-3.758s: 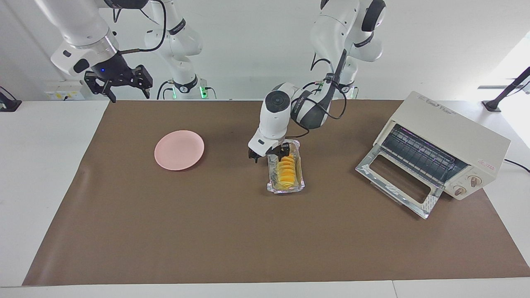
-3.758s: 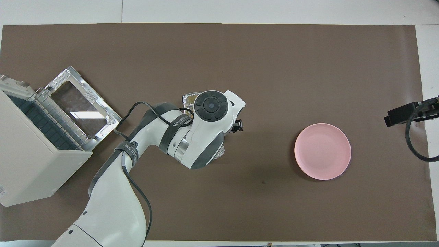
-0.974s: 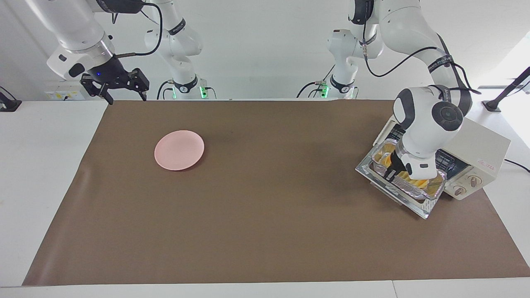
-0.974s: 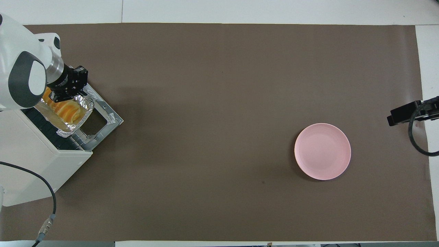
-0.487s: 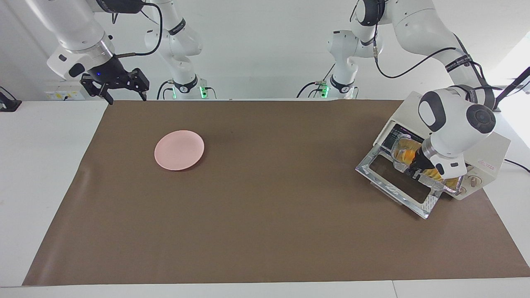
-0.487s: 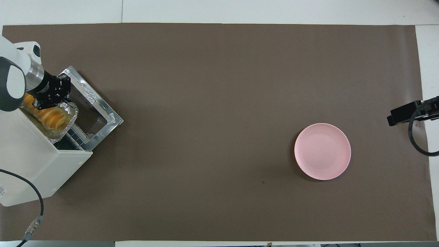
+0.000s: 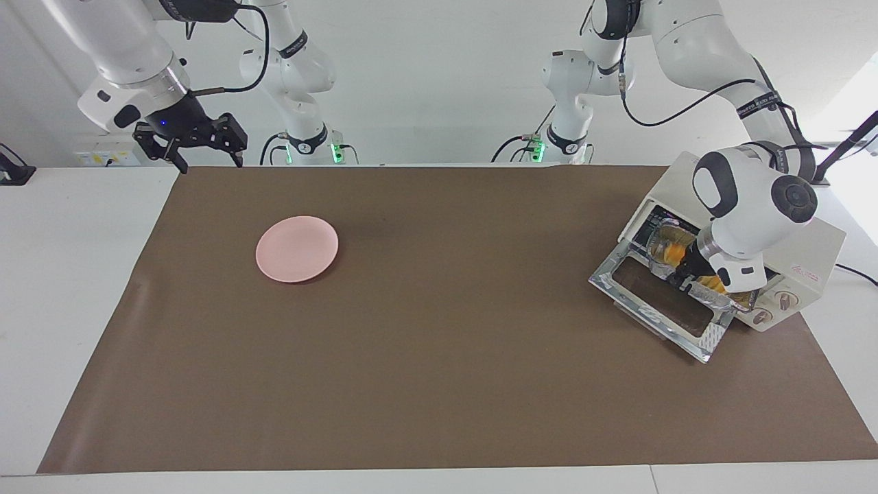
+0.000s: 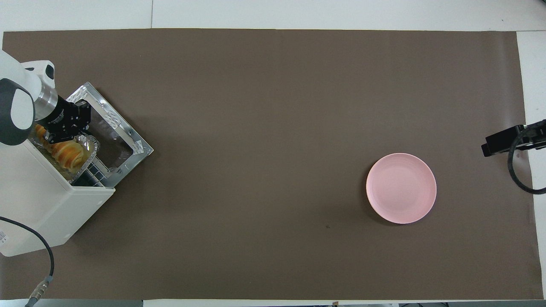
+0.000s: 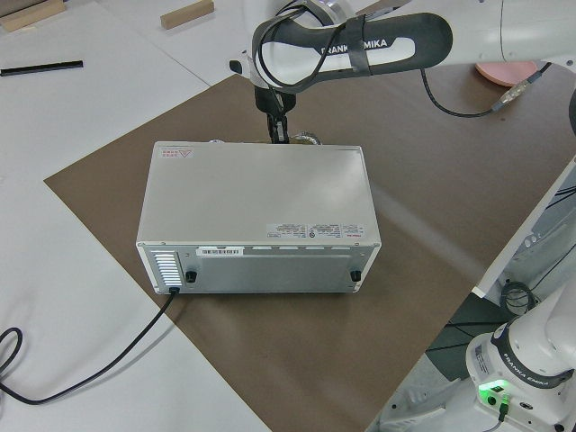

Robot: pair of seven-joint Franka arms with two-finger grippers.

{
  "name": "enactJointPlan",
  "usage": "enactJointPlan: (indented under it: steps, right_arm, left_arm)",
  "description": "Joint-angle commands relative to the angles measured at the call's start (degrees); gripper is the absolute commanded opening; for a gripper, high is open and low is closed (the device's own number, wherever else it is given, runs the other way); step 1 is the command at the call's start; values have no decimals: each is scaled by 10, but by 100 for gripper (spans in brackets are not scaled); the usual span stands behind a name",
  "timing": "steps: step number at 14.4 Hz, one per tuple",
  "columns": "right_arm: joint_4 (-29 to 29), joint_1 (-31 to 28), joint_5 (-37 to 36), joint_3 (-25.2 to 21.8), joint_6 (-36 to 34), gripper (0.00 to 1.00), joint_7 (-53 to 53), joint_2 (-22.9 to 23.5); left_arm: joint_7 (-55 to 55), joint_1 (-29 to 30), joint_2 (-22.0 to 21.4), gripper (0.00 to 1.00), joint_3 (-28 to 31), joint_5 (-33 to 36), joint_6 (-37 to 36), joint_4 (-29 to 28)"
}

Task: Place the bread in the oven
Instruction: 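Lower the tray inside the oven and open the left gripper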

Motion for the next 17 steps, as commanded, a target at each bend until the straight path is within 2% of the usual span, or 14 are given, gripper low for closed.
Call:
enactJointPlan:
  steps: [1, 9, 17]
  right_arm:
    - [-14, -10, 5, 7, 2, 100, 3, -11]
    - [-13, -10, 5, 7, 2, 100, 3, -11]
    - [-14, -10, 5, 7, 2, 100, 3, -11]
  left_arm:
    - [12, 2, -23, 0, 3, -1, -7, -22]
    - [23, 0, -32, 0, 4, 10, -39, -33]
    - [47, 4, -33, 0, 4, 23, -33, -35]
